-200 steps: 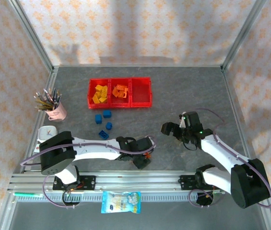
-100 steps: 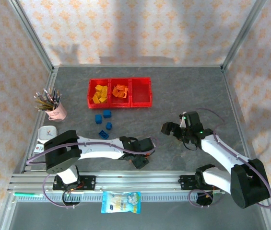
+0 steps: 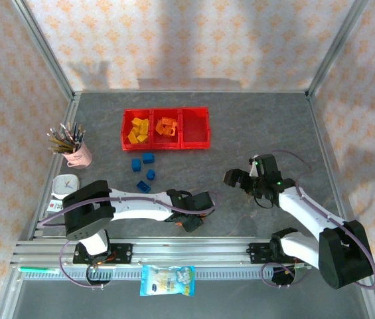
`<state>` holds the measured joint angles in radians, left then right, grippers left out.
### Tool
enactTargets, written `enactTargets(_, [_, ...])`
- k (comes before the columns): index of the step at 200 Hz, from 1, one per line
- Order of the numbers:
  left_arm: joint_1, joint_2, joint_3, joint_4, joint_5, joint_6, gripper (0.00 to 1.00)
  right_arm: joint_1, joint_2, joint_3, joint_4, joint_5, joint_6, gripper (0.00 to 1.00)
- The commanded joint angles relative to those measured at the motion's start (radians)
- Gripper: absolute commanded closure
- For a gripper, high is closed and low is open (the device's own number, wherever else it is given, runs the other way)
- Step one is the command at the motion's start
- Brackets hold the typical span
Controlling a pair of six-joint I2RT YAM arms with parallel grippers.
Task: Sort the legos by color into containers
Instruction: Pick up the lego from the middle-left of the table.
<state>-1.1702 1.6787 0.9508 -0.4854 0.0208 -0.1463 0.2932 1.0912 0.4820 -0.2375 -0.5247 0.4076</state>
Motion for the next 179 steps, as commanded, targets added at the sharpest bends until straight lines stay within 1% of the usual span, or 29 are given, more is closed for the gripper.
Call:
enactTargets(1, [-0.004,0.016,0.019,-0.042,-0.029,0.014,0.51,-0.009,0.006,0.001,0.022,-0.005,-0.009,0.00])
enactTargets(19, [-0.003,0.016,0.020,-0.043,-0.034,0.014,0.55,-0.008,0.004,0.001,0.022,-0.005,-0.009,0.00])
enactTargets(42, [-0.003,0.012,0.019,-0.036,-0.033,0.014,0.65,-0.011,0.003,0.006,0.021,-0.009,-0.011,0.00])
enactTargets(59, [-0.003,0.007,0.020,-0.037,-0.040,0.010,0.70,-0.011,0.001,0.010,0.019,-0.011,-0.015,0.00])
enactTargets(83, [0.007,-0.007,0.019,-0.042,-0.053,-0.002,0.73,-0.010,-0.007,0.022,0.018,-0.018,-0.020,0.00])
enactTargets(106, [0.034,-0.058,0.021,-0.033,-0.061,-0.027,0.76,-0.007,-0.014,0.045,0.013,-0.025,-0.025,0.00])
enactTargets(125, [0.075,-0.121,0.031,-0.020,-0.090,-0.061,0.79,0.011,-0.016,0.073,0.012,-0.017,-0.029,0.00])
enactTargets(141, [0.127,-0.176,0.047,-0.016,-0.112,-0.089,0.81,0.039,-0.009,0.107,0.012,0.009,-0.030,0.00])
enactTargets(154, [0.176,-0.217,0.059,0.008,-0.132,-0.103,0.82,0.066,0.008,0.140,0.015,0.030,-0.032,0.00])
enactTargets(161, [0.201,-0.230,0.074,0.013,-0.162,-0.114,0.82,0.077,0.020,0.157,0.017,0.041,-0.032,0.00])
enactTargets(179, [0.281,-0.236,0.122,0.032,-0.194,-0.146,0.84,0.098,0.047,0.189,0.034,0.063,-0.026,0.00])
